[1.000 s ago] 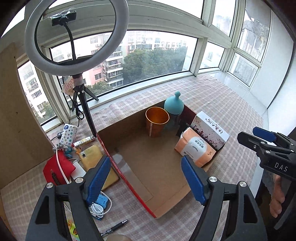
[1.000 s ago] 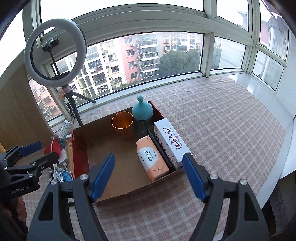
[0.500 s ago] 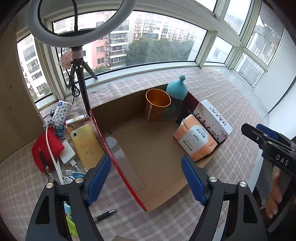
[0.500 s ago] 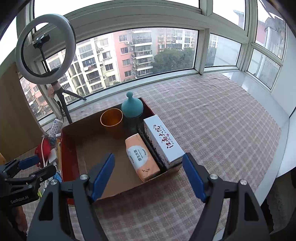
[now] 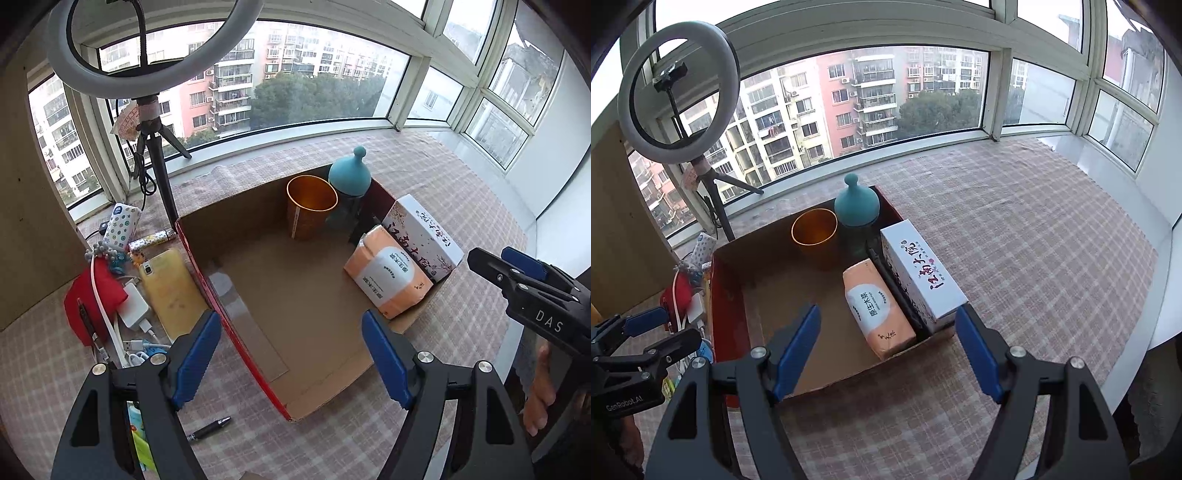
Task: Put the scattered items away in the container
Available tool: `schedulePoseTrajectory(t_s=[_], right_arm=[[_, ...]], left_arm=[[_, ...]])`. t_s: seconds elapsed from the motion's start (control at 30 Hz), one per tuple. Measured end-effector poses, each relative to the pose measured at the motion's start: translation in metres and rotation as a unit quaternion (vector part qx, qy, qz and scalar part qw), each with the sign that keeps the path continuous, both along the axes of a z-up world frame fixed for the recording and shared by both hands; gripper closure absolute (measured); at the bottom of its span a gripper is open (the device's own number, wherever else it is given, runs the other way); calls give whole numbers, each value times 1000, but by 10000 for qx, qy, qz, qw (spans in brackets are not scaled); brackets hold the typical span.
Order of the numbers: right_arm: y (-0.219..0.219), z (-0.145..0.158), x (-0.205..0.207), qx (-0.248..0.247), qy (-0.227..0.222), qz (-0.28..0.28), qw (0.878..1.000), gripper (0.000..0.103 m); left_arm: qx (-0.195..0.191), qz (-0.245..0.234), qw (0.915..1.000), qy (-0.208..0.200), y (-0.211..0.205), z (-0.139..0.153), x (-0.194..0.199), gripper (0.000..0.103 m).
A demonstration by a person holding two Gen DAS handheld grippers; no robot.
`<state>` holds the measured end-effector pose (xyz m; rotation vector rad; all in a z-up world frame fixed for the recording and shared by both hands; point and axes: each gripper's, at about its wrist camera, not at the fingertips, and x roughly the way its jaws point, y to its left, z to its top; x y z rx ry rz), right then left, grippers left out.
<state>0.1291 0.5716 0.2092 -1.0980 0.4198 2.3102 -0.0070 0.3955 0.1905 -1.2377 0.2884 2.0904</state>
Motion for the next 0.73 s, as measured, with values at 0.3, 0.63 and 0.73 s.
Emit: schedulePoseTrajectory(t_s=[0.3,0.63,0.73], right_arm=[[0,-1,-1,9,-45,7,10000,29],[0,-4,-4,20,-110,20,9999,28],[-1,-5,-5,23,-121,26,9999,29]], left_arm=[[40,-18,10000,8,1,1,-2,26],[92,33,9998,154,-2,4,-2,28],[86,62,9999,124,-3,3,-3,28]])
